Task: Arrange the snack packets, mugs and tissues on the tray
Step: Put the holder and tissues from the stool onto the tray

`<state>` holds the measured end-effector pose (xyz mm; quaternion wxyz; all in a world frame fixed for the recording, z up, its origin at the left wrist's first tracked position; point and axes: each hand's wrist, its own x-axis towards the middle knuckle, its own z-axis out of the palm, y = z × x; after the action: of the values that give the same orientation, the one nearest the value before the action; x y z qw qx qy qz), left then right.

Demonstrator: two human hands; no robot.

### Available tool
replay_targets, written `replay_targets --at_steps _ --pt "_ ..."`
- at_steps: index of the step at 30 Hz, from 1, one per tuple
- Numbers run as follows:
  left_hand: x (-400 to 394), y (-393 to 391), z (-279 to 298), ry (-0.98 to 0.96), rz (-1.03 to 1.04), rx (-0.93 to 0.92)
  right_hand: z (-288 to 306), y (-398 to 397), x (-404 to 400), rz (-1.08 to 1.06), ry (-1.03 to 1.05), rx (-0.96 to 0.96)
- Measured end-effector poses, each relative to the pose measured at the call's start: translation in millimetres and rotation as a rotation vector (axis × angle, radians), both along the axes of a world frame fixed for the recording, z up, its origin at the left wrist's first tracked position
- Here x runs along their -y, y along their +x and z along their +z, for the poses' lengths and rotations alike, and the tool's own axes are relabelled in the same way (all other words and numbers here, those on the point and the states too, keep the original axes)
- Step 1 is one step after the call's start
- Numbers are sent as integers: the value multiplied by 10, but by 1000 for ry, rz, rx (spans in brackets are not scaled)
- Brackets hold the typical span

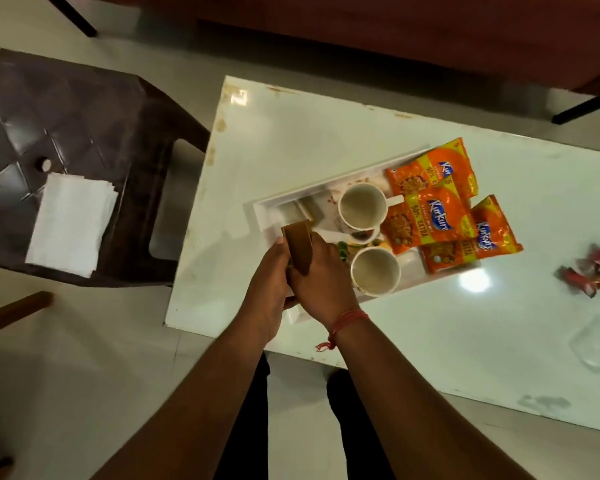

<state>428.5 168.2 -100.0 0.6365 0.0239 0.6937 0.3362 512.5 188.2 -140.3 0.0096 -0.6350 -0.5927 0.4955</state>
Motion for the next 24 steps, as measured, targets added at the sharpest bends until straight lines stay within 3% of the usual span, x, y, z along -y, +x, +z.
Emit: replay_targets --at_steps 6,18,21,24 --pt "-33 140 -163 -74 69 -18 -119 31 -45 35 -17 15" --pt "-111 87 -261 -36 56 -13 -184 21 -141 -4 -3 -29" --pt "-97 57 -199 27 32 -22 -114 26 -89 14 64 0" --pt "-31 -52 -153 103 -18 -91 50 -15 19 61 269 53"
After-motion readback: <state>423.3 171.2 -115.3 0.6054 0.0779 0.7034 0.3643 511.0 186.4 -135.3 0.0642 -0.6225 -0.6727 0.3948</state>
